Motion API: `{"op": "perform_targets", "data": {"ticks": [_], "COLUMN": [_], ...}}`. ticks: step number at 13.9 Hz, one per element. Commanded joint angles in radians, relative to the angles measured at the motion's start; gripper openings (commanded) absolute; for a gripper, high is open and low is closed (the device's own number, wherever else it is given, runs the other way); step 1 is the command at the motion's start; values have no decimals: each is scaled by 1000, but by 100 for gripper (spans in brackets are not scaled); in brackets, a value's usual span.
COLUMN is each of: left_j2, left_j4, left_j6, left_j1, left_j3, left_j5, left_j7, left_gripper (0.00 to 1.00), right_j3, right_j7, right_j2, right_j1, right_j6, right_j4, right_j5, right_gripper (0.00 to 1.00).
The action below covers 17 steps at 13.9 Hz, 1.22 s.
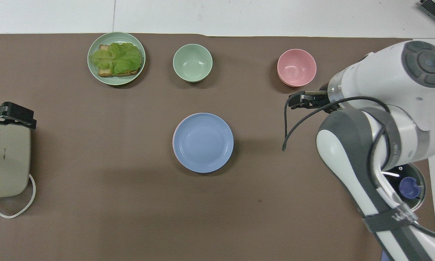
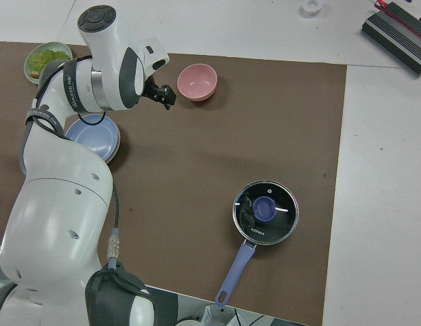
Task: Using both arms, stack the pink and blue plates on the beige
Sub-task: 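Open the right gripper and withdraw it to the rest pose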
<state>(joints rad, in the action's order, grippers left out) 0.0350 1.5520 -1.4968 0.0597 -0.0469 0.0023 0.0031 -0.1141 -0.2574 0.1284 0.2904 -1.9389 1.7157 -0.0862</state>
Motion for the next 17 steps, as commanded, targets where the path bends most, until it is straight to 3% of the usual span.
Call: {"op": "perform_targets", "data": {"ticks": [1,8,13,17], "left_j2": [-7,-7,-7,-7], "left_j4": [-6,-6,-6,-4], "left_j6": [15,15,15,15], "left_j1": [-1,-3,-3,-1], "left_j3": [2,2,2,2], "left_j5": [15,15,16,16], "left_j7": [3,3,3,3], "left_gripper": [100,100,100,100], "right_j3": [8,7,7,10], "right_j7": [17,158,150,156], "right_j2": [-61,-145,-197,-210], "right_j1": [-63,-209,-214,-214], "right_j6": [61,227,276,403], "right_j4": [5,-30,-33,-151], "right_j5": [35,82,105,144], "right_gripper": [100,100,100,100]}}
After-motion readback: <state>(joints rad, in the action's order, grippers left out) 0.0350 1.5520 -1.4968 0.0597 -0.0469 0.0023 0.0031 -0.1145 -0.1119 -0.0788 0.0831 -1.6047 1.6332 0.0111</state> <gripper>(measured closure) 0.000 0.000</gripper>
